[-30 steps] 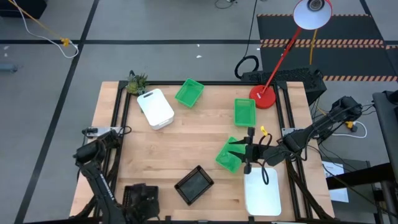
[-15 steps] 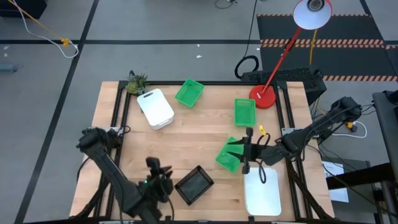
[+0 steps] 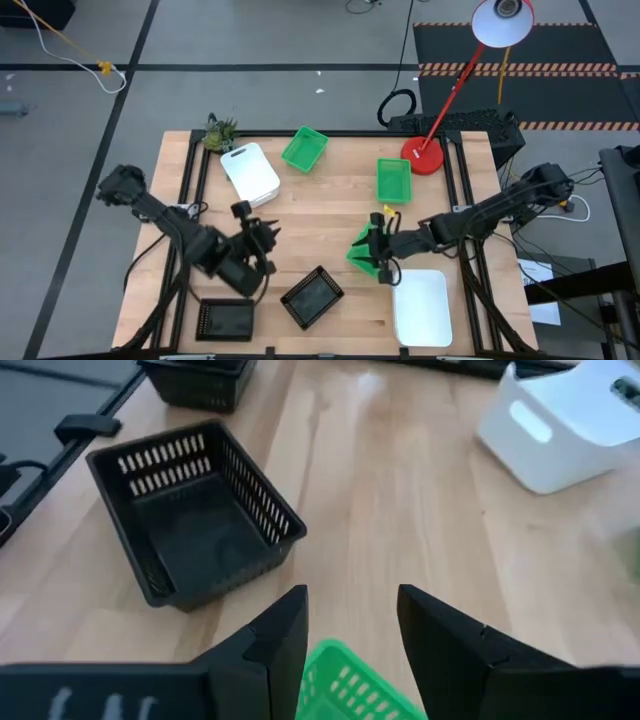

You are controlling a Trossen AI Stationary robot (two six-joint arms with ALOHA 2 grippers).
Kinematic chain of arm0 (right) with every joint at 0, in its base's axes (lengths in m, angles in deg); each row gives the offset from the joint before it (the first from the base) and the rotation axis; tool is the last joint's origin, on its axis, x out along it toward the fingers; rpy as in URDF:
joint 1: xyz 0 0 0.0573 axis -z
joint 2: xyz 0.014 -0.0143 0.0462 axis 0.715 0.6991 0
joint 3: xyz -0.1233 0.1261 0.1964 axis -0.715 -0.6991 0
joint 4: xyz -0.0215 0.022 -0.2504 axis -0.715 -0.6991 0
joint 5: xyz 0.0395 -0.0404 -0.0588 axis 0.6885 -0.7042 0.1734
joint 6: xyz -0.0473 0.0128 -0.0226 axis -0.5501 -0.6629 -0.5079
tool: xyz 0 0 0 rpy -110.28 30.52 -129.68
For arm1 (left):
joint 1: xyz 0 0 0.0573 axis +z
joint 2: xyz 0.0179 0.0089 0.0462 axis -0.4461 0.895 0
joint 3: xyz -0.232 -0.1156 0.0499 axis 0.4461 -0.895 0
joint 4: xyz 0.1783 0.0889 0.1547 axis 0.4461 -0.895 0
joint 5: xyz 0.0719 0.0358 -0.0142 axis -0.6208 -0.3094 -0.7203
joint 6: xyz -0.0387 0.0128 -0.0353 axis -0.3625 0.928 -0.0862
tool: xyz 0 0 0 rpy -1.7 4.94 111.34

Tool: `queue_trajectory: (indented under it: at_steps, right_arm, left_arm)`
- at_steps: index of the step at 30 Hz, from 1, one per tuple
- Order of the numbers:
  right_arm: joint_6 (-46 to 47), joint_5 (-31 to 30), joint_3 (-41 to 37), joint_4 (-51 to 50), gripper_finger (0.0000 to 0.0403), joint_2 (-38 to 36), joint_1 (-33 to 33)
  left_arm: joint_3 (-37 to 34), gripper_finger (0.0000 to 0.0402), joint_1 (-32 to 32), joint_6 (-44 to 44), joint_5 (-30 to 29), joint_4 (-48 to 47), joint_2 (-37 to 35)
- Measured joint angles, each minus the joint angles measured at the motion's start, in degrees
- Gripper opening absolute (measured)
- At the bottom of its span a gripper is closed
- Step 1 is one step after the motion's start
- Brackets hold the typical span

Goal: Stack baskets by color
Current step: Stack the bottom green bin on top of the middle green bin

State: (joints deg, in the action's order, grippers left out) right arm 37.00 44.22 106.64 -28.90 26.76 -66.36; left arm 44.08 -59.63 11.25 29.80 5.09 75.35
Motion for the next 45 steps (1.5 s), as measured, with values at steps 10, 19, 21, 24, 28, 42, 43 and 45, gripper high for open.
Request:
queue_trajectory:
  at_steps: [10,19,21,24,28,42,43,45]
  right_arm:
    - [0.5,4.4,11.7,-26.8,0.0148,0.2,5.1]
    - [19.3,8.6,12.8,-31.0,0.0148,0.5,5.7]
    - [23.4,9.0,12.8,-29.8,0.0148,1.1,4.6]
    - [26.0,9.0,12.8,-28.2,0.0148,3.1,2.8]
    - [28.8,9.0,12.8,-26.3,0.0148,7.6,0.6]
    - [32.3,1.6,26.2,-42.2,0.0189,25.0,-4.1]
    - [32.7,2.4,26.2,-42.2,0.0187,25.4,-4.1]
    - [33.6,3.0,26.2,-42.9,0.0178,25.8,-4.2]
  left_arm:
    - [-14.4,0.0092,11.2,20.2,16.6,24.6,-7.1]
    - [-17.6,0.0092,15.2,27.4,22.2,33.7,-7.1]
    - [-17.7,0.0093,15.9,27.6,22.2,33.7,-7.1]
    - [-17.7,0.0093,16.9,27.7,22.2,33.7,-7.1]
    - [-17.7,0.0093,17.8,27.9,22.2,33.7,-7.1]
    - [-17.7,0.0093,18.0,27.8,22.2,33.7,-7.1]
    - [-17.7,0.0093,18.0,27.8,22.2,33.7,-7.1]
    - [-17.7,0.0093,18.0,27.8,22.2,33.7,-7.1]
